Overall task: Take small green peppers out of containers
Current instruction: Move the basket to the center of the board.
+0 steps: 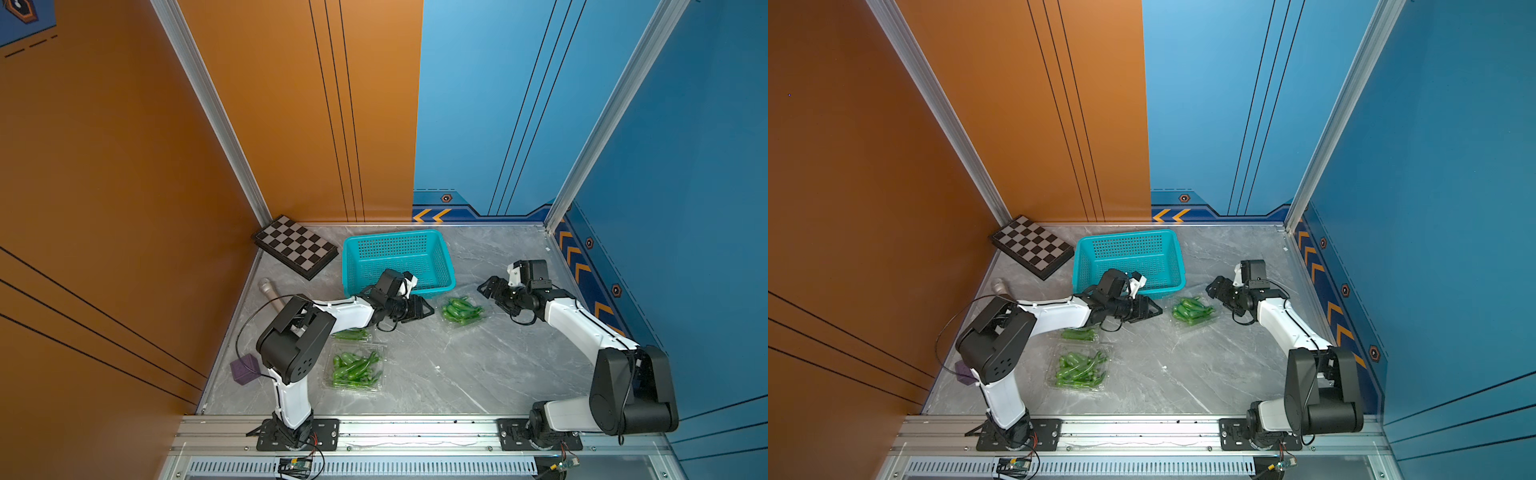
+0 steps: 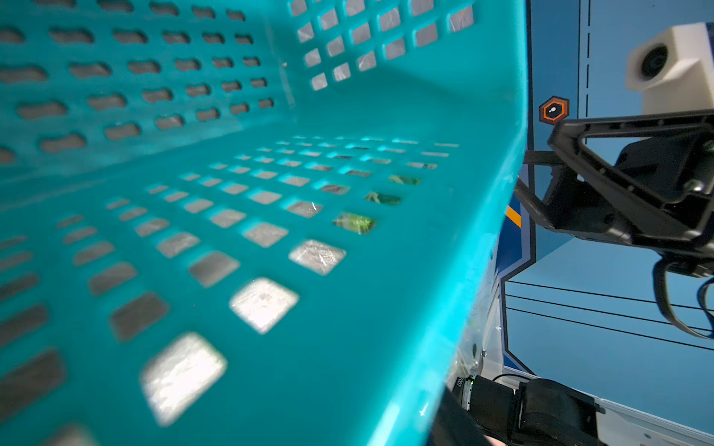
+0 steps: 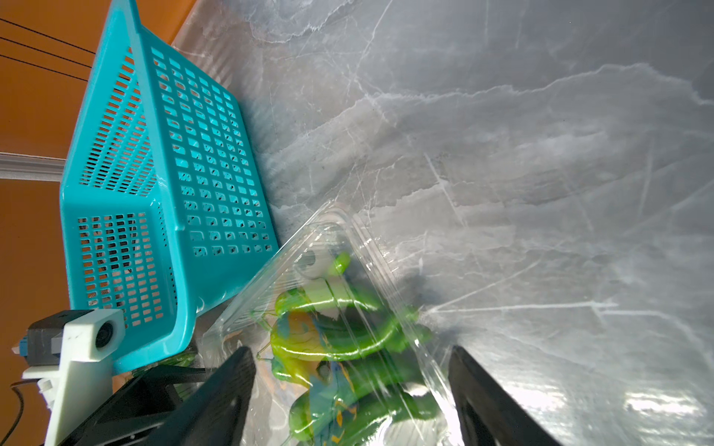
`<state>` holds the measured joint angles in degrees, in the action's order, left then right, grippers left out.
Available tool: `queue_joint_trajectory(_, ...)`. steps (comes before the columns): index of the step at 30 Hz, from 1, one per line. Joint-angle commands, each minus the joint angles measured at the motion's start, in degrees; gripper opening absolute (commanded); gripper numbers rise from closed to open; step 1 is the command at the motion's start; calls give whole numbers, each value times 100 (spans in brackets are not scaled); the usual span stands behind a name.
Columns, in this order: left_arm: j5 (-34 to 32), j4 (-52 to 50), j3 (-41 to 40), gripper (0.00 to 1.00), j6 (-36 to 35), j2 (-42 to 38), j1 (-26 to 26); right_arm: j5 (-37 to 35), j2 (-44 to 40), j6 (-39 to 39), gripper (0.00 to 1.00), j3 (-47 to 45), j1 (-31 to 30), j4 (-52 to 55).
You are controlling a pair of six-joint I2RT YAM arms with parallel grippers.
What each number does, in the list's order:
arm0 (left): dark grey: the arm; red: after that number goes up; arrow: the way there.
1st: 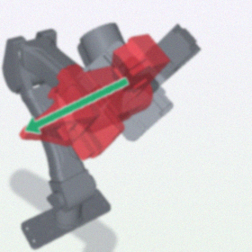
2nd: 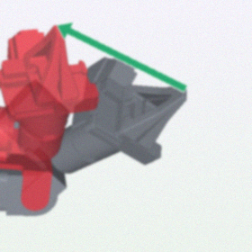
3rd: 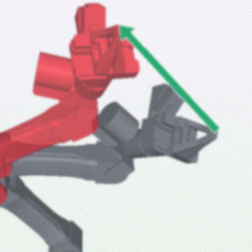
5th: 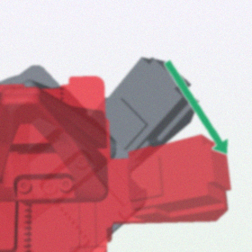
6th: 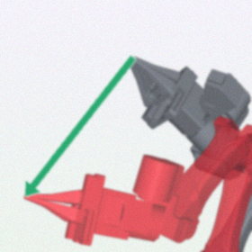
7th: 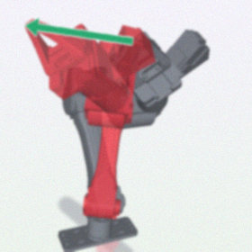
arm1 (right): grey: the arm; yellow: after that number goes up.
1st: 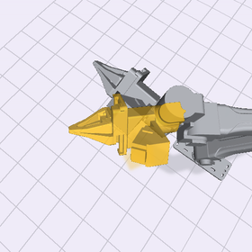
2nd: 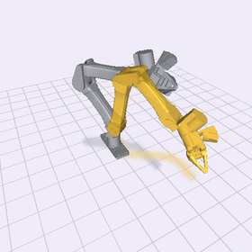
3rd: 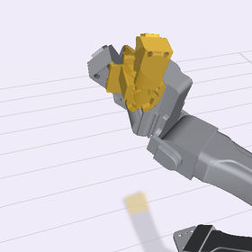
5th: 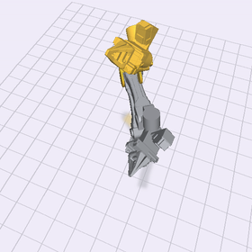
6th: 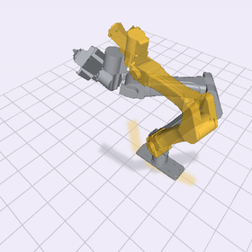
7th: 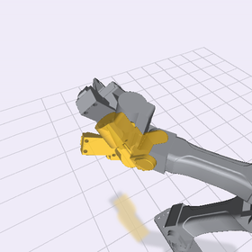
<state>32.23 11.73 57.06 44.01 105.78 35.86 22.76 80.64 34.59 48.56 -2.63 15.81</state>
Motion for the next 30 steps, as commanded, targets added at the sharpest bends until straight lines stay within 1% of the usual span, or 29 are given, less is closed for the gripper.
queue_joint_trajectory(1, 34, -344, 25, 50, 113, 328, 77, 52, 53, 57, 81, 137, 60, -70)
queue_joint_trajectory(4, -22, -346, -18, 50, 144, 319, 144, 69, 15, 47, 81, 93, 100, -84)
queue_joint_trajectory(10, -358, -349, -291, 49, 176, -147, 293, 222, -148, -5, 83, -107, 234, -180)
queue_joint_trajectory(14, -556, -355, -283, 50, 121, -367, 396, 322, -279, -31, 83, -223, 289, -297)
queue_joint_trajectory(20, -599, -463, -173, 51, -6, -542, 395, 474, -350, -66, 85, -292, 386, -333)
queue_joint_trajectory(26, -899, -740, -240, 51, -110, -1122, 539, 565, -240, -83, 87, -215, 457, -371)
queue_joint_trajectory(30, -904, -823, -548, 52, -7, -1466, 690, 555, -271, -92, 88, -225, 481, -421)
